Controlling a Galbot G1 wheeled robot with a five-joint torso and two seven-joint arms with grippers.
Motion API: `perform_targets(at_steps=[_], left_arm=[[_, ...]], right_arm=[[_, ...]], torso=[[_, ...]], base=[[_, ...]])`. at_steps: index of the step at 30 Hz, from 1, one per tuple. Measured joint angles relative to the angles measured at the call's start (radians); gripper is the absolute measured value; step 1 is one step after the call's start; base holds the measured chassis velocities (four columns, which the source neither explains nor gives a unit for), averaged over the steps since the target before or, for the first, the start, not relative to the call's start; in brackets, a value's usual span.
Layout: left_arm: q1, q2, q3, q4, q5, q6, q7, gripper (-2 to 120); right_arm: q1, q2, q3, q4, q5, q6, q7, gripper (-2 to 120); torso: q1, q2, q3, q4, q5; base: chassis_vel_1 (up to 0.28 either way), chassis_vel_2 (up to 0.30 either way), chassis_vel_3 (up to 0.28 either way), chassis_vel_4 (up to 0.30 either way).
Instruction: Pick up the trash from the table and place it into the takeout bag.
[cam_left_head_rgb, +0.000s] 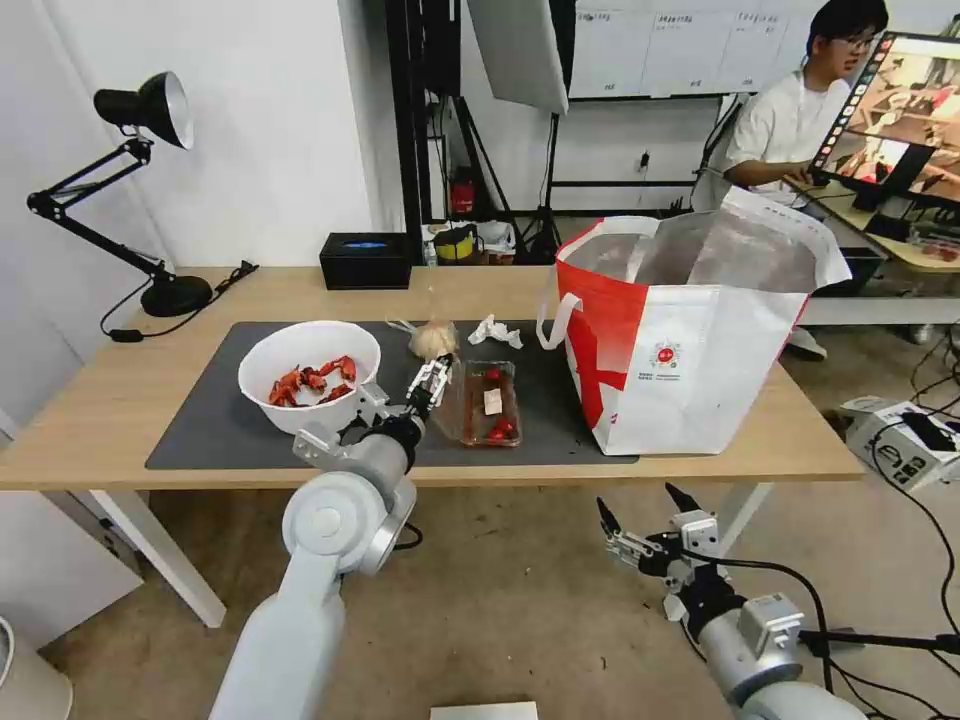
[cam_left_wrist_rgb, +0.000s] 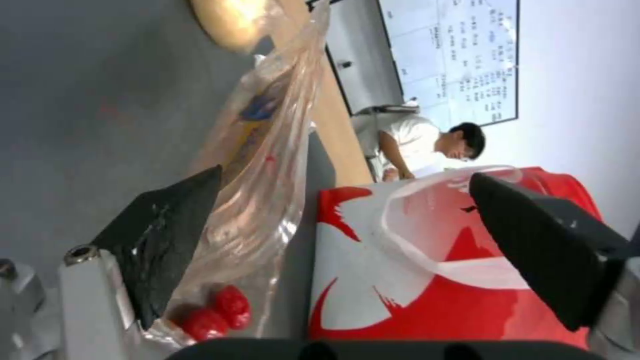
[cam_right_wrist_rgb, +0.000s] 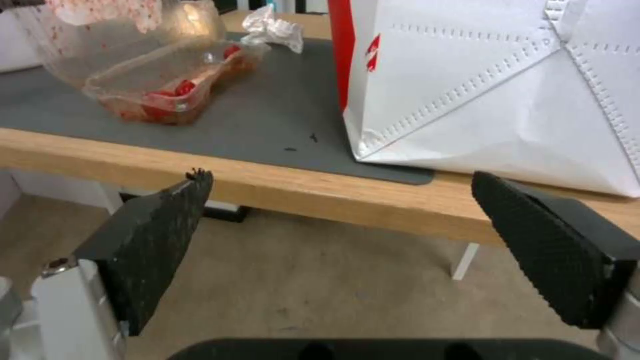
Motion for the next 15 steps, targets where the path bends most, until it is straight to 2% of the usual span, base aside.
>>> perform_targets(at_steps=[9,15], left_arm=[[-0.038,-0.002,0.055,0.028,0.002,0.003,0.001,100],[-0.086,-0.026,0.131,0.078,0.033,0.006,-0.002,100]], right_arm=[[-0.006,0.0,0.011,0.005,0.005,0.003,0.0,100],[-0.026,0.008,0.032,0.018,0.006,0.019,0.0,100]], torso=[[0.0,0.0,0.0,0.0,0.0001],[0.0,0.0,0.0,-0.0001,0.0001]], base=[[0.0,0.0,0.0,0.0],[0.0,0.0,0.0,0.0]])
